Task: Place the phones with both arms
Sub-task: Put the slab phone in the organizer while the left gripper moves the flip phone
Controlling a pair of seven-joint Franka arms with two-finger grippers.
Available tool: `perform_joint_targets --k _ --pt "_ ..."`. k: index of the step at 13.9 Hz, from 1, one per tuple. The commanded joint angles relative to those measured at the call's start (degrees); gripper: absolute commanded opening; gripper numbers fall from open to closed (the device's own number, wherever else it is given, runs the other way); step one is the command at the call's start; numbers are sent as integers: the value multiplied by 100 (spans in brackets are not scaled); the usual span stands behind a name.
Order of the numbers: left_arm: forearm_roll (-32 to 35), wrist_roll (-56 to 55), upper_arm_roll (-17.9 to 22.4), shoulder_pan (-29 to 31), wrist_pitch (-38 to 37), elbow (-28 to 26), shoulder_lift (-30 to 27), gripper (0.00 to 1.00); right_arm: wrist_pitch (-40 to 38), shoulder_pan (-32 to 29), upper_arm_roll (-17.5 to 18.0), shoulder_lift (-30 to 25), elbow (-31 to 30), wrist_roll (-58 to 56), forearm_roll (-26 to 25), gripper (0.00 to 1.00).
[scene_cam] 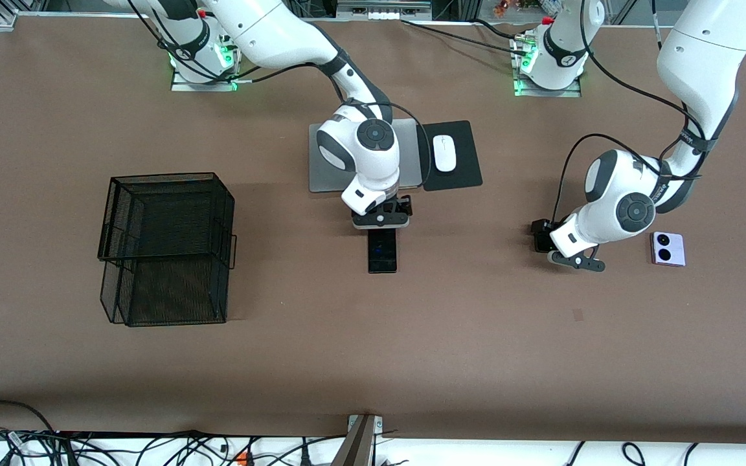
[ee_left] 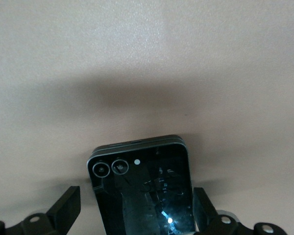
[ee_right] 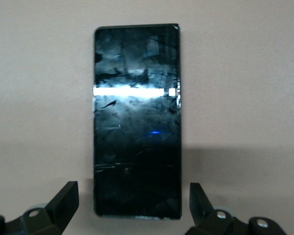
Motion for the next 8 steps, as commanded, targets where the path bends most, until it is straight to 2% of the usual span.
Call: perform_joint_targets --k 1,7,8 --pt "205 -291 -19 21 96 -156 -90 100 85 51 -89 180 172 365 -208 100" --pt "205 -696 -19 30 307 -138 156 100 287 60 -124 391 338 611 -217 100" --pt "205 -696 -19 30 299 -129 156 72 287 95 -124 435 382 655 -217 100"
